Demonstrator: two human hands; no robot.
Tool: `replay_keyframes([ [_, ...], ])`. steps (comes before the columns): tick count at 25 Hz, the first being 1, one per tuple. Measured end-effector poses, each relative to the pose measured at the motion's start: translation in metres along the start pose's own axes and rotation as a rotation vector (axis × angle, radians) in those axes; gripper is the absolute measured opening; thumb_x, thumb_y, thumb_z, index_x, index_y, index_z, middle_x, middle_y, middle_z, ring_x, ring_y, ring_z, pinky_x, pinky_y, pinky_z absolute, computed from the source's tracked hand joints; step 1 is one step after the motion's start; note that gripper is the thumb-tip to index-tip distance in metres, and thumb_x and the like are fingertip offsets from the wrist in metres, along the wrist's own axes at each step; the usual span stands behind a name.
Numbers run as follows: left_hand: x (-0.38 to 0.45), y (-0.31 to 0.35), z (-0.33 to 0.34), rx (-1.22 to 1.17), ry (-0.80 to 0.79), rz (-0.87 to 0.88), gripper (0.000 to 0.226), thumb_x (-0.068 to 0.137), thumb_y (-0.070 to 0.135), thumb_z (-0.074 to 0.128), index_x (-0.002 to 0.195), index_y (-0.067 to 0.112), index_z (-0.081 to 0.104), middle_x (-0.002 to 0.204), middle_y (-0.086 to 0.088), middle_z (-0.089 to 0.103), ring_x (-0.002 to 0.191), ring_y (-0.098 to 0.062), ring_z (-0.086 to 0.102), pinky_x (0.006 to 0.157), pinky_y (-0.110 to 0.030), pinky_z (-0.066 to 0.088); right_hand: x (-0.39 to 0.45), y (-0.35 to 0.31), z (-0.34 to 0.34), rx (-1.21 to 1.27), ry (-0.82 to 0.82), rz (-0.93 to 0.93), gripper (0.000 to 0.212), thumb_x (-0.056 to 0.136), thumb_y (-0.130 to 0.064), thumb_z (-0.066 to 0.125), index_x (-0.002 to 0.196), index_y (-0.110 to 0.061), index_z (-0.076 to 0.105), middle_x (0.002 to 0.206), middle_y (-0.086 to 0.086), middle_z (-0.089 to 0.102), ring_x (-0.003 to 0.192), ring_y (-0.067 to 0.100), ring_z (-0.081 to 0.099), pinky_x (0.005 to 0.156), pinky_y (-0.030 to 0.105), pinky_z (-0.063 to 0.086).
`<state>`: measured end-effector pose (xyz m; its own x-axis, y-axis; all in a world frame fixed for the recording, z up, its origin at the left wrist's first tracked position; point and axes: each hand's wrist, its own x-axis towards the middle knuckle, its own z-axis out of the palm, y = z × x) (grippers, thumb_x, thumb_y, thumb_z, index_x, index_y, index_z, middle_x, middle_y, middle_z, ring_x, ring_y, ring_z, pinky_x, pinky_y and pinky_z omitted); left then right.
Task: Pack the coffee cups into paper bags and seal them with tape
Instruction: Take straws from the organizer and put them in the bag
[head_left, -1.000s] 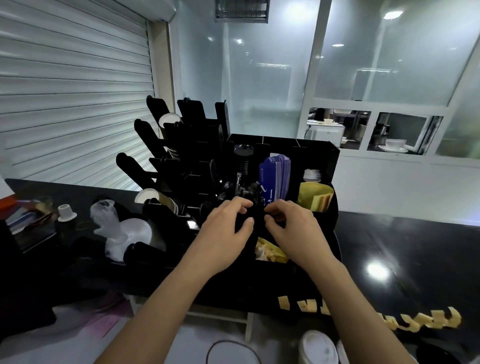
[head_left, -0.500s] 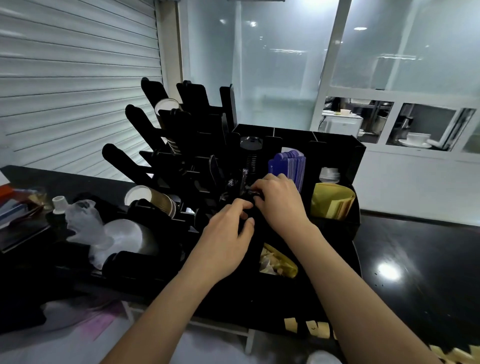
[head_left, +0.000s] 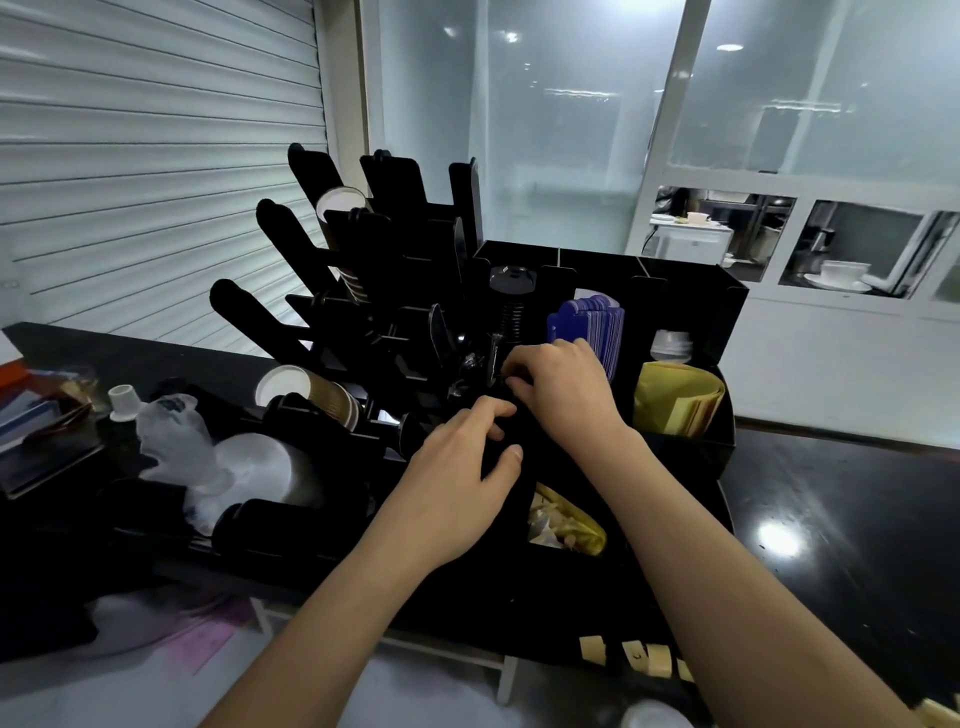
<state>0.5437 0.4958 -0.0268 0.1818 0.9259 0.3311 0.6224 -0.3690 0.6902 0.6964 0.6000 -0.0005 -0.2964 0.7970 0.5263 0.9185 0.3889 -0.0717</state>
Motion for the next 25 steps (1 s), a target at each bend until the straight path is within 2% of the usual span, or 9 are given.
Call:
replay_keyframes([
  [4, -0.003, 0.003, -0.002, -0.006, -0.007, 0.008, 0.042, 0.098, 0.040, 0.053, 0.139, 0.040, 0.041, 0.124, 0.017, 0.053, 0.119, -0.004, 0.048, 0.099, -0.036, 0.050, 0.000, -0.002, -0.014, 0.183, 0.038, 0.081, 0.010, 0.090, -0.022, 0.064, 0.099, -0.022, 0.070, 0.098, -0.003, 0.067, 0.090, 0.021, 0.064, 0.080, 0.039, 0.052],
  [7, -0.004, 0.004, -0.006, -0.007, -0.010, 0.012, 0.042, 0.098, 0.041, 0.053, 0.138, 0.040, 0.041, 0.125, 0.017, 0.052, 0.121, -0.005, 0.047, 0.099, -0.038, 0.050, 0.001, -0.001, -0.027, 0.307, 0.072, 0.153, 0.006, 0.086, -0.021, 0.065, 0.091, -0.022, 0.067, 0.093, -0.008, 0.065, 0.084, 0.012, 0.061, 0.078, 0.037, 0.053],
  [10, -0.007, 0.005, -0.011, -0.005, 0.001, 0.022, 0.042, 0.098, 0.042, 0.052, 0.139, 0.039, 0.041, 0.127, 0.016, 0.052, 0.122, -0.006, 0.047, 0.099, -0.039, 0.049, 0.002, -0.001, -0.045, 0.446, 0.180, 0.215, 0.006, 0.083, -0.020, 0.067, 0.087, -0.025, 0.069, 0.083, -0.013, 0.070, 0.081, 0.002, 0.065, 0.078, 0.030, 0.057],
  [13, -0.010, 0.009, -0.016, -0.011, 0.042, 0.042, 0.041, 0.097, 0.041, 0.053, 0.137, 0.038, 0.044, 0.126, 0.017, 0.052, 0.120, -0.005, 0.048, 0.099, -0.038, 0.050, 0.001, -0.007, -0.063, 0.551, 0.282, 0.253, 0.007, 0.082, -0.019, 0.070, 0.085, -0.025, 0.071, 0.079, -0.013, 0.071, 0.080, 0.000, 0.067, 0.075, 0.024, 0.057],
  [15, -0.013, 0.013, -0.020, -0.018, 0.060, 0.051, 0.039, 0.097, 0.040, 0.053, 0.136, 0.038, 0.046, 0.124, 0.019, 0.051, 0.119, -0.002, 0.048, 0.098, -0.037, 0.051, 0.001, -0.008, -0.071, 0.567, 0.312, 0.260, 0.009, 0.081, -0.019, 0.071, 0.086, -0.027, 0.071, 0.079, -0.013, 0.071, 0.079, -0.001, 0.068, 0.076, 0.024, 0.057],
  [19, -0.019, 0.018, -0.025, -0.011, 0.075, 0.058, 0.037, 0.098, 0.039, 0.054, 0.135, 0.038, 0.047, 0.124, 0.020, 0.051, 0.117, 0.000, 0.047, 0.097, -0.035, 0.051, 0.000, -0.007, -0.074, 0.571, 0.266, 0.271, 0.014, 0.082, -0.014, 0.071, 0.089, -0.027, 0.071, 0.080, -0.013, 0.071, 0.080, -0.002, 0.066, 0.077, 0.023, 0.056],
  [22, -0.023, 0.020, -0.029, -0.013, 0.080, 0.056, 0.036, 0.098, 0.039, 0.054, 0.133, 0.039, 0.048, 0.122, 0.021, 0.051, 0.117, -0.001, 0.047, 0.097, -0.035, 0.051, -0.003, -0.007, -0.072, 0.571, 0.192, 0.297, 0.021, 0.085, -0.011, 0.071, 0.099, -0.027, 0.073, 0.081, -0.015, 0.068, 0.075, -0.005, 0.062, 0.064, 0.004, 0.043],
  [23, -0.024, 0.020, -0.031, -0.009, 0.083, 0.055, 0.036, 0.098, 0.039, 0.054, 0.133, 0.039, 0.049, 0.122, 0.021, 0.051, 0.117, -0.001, 0.048, 0.097, -0.034, 0.051, -0.003, -0.007, -0.071, 0.572, 0.171, 0.305, 0.021, 0.086, -0.011, 0.072, 0.100, -0.026, 0.073, 0.082, -0.016, 0.068, 0.075, -0.005, 0.061, 0.062, 0.003, 0.042],
  [25, -0.025, 0.020, -0.033, 0.000, 0.095, 0.056, 0.034, 0.098, 0.039, 0.054, 0.132, 0.039, 0.050, 0.122, 0.021, 0.051, 0.117, 0.000, 0.047, 0.096, -0.033, 0.050, -0.002, -0.006, -0.069, 0.565, 0.159, 0.313, 0.012, 0.086, -0.015, 0.077, 0.091, -0.026, 0.074, 0.082, -0.013, 0.069, 0.076, -0.003, 0.062, 0.064, 0.008, 0.043],
])
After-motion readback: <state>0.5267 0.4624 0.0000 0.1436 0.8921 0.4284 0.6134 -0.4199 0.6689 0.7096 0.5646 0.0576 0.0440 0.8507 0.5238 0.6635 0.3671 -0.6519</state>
